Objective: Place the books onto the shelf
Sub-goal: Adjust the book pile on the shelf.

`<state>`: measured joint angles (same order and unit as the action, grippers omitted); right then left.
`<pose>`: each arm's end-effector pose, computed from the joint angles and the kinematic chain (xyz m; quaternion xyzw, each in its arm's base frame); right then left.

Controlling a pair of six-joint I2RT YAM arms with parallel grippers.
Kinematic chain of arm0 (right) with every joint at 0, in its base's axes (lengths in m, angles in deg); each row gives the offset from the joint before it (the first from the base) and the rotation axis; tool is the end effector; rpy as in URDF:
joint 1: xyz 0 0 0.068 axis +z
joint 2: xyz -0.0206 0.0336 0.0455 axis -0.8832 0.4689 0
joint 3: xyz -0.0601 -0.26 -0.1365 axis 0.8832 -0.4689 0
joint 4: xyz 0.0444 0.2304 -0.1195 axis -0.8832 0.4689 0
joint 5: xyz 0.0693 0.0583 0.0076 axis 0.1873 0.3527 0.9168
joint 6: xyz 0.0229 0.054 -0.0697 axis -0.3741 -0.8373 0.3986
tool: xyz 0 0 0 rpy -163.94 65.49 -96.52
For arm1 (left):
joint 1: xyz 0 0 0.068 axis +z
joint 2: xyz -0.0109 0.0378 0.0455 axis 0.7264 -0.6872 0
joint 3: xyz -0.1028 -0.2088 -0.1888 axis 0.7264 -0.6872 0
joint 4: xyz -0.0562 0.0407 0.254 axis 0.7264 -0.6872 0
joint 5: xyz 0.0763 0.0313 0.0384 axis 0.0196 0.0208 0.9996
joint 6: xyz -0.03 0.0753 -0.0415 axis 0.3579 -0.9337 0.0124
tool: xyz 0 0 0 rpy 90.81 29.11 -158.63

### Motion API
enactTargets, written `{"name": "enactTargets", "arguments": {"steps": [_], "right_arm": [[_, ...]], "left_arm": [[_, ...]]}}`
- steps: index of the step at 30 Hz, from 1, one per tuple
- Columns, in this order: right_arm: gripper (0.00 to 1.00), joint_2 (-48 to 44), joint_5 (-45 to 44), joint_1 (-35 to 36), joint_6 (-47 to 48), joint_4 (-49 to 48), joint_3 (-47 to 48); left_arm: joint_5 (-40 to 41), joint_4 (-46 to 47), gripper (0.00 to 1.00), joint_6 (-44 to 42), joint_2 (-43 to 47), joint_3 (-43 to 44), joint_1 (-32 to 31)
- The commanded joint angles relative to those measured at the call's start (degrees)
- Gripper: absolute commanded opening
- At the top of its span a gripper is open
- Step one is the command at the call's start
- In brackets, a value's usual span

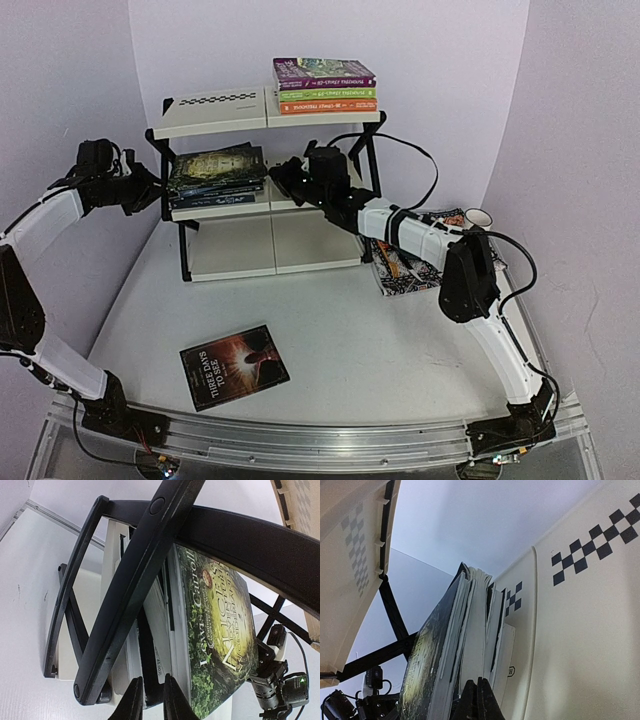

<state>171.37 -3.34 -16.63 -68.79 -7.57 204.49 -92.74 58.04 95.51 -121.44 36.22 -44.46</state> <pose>0.4604 0.4676 0.3554 0.0741 0.5892 0.6410 0.4863 0.3562 -0.0256 0.3616 -0.1555 0.8294 -0.3458 0.4103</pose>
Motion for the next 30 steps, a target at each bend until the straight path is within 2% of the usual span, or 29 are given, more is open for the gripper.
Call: {"name": "enactTargets", "arguments": {"steps": [1,19,23,27,30], "right_arm": [[0.00,-1.8,4.5,2.0,1.3,-2.8,-1.7],[0.00,-10.5,6.1,3.3,5.7,-6.6,-15.2],[0.00,-12.5,2.6,3.3,7.6,-6.4,-18.4],[0.00,-12.8,-2.8,3.0,10.5,-0.8,-15.5],[0.00,-12.0,-5.0,2.8,12.1,-0.1,-13.9]], "left_arm": [[0.0,2.8,0.17,0.1,-0.5,3.3,-0.4],[2.0,2.4,0.17,0.4,1.1,2.5,-0.4],[2.9,2.1,0.17,0.7,1.6,2.2,-0.4],[3.0,2.0,0.17,0.9,1.6,2.2,-0.4],[3.5,1.9,0.17,0.9,2.0,2.2,-0.4]]}}
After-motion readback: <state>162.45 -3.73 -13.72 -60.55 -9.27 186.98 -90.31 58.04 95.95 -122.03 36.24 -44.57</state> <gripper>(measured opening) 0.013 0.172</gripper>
